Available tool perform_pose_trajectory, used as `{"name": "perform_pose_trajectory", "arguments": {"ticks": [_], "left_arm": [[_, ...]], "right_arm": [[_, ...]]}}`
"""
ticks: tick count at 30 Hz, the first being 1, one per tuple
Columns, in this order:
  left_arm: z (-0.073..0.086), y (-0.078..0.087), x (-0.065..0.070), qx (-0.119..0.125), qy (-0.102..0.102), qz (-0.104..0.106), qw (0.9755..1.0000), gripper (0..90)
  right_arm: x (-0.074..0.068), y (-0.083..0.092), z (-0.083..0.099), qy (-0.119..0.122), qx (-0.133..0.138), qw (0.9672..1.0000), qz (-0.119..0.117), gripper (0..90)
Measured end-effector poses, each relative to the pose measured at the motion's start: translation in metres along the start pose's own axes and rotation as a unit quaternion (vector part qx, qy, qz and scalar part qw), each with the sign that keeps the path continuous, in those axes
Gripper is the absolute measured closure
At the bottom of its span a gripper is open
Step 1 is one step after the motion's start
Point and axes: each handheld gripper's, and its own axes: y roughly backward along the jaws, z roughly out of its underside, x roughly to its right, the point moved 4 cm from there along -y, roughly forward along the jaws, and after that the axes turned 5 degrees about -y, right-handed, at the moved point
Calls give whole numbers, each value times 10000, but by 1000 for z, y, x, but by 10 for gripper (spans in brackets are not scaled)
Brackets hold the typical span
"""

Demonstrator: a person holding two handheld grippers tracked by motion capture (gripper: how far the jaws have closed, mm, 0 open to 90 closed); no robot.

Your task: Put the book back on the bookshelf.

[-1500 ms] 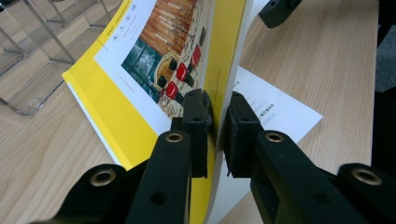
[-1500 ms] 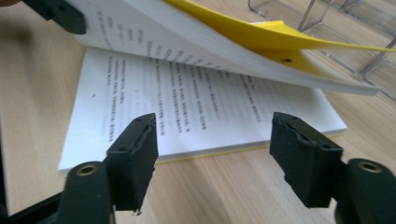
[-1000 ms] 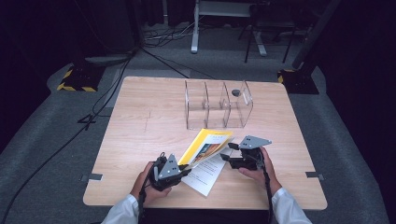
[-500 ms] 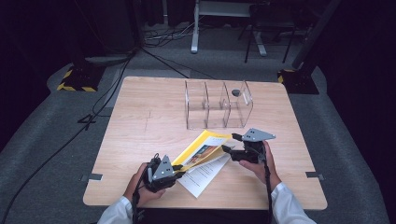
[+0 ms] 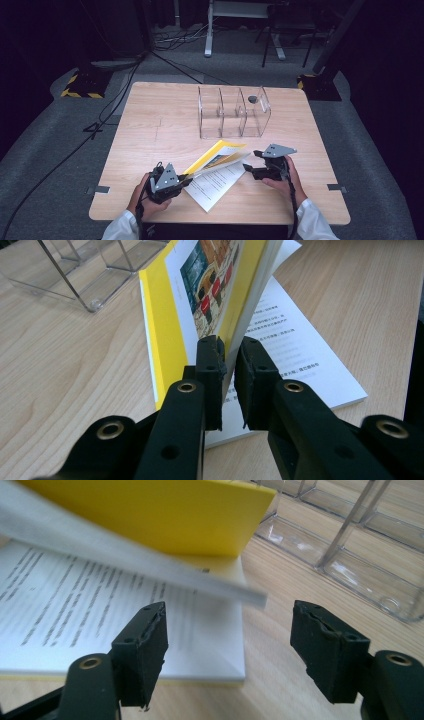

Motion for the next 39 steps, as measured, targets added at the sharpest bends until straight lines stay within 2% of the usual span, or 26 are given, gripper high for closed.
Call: {"name": "perform_pose_trajectory", "arguments": {"ticks": [4,7,9,12,13,15,16,17,18,19,21,22,24,26,28,31,34,36,38,39], "left_arm": [[4,3,-4,-58,-27,53,10000,811],[10,8,-10,-23,134,185,9997,810],[14,10,-12,-34,196,191,9996,806],[14,11,-11,-60,188,195,9996,797],[14,11,-11,-60,188,195,9996,783],[10,11,-6,-112,196,288,9993,672],[6,9,0,-238,152,277,9992,600],[6,9,0,-238,152,277,9992,544],[3,8,4,-281,83,183,9994,501],[0,7,8,-268,68,158,9995,501],[-7,6,16,-224,60,65,9997,397],[-11,5,20,-175,23,29,9998,394],[-20,4,26,-85,56,66,9999,341],[-29,1,31,-61,105,54,9999,298],[-38,-4,35,-76,62,-88,9999,290],[-49,-13,40,-78,-1,-15,10000,264],[-56,-31,41,-295,37,0,9996,248],[-57,-40,42,-411,9,46,9991,232],[-58,-51,42,-657,-91,3,9978,229],[-58,-55,43,-705,-84,7,9975,224]], "right_arm": [[0,-16,-8,110,103,9999,6,315],[3,-24,-10,119,198,9997,-30,300],[5,-28,-13,81,258,9995,-140,294],[6,-30,-16,228,300,9991,-179,285],[6,-30,-17,201,323,9991,-204,286],[7,-30,-17,172,331,9990,-228,284],[6,-29,-17,160,322,9991,-231,284],[6,-29,-17,160,322,9991,-231,284],[5,-29,-17,170,317,9992,-171,284],[5,-29,-17,170,317,9992,-171,284],[3,-29,-18,117,352,9992,-140,286],[2,-29,-18,123,349,9993,-112,286],[0,-29,-19,95,331,9994,4,272],[-3,-29,-21,96,299,9995,55,269],[-6,-28,-22,151,303,9994,37,269],[-10,-30,-22,254,186,9992,249,292],[-10,-31,-21,233,189,9992,255,294],[-10,-31,-22,218,216,9992,238,299],[-11,-30,-22,220,240,9992,248,308],[-11,-30,-22,236,254,9991,244,311]]}}
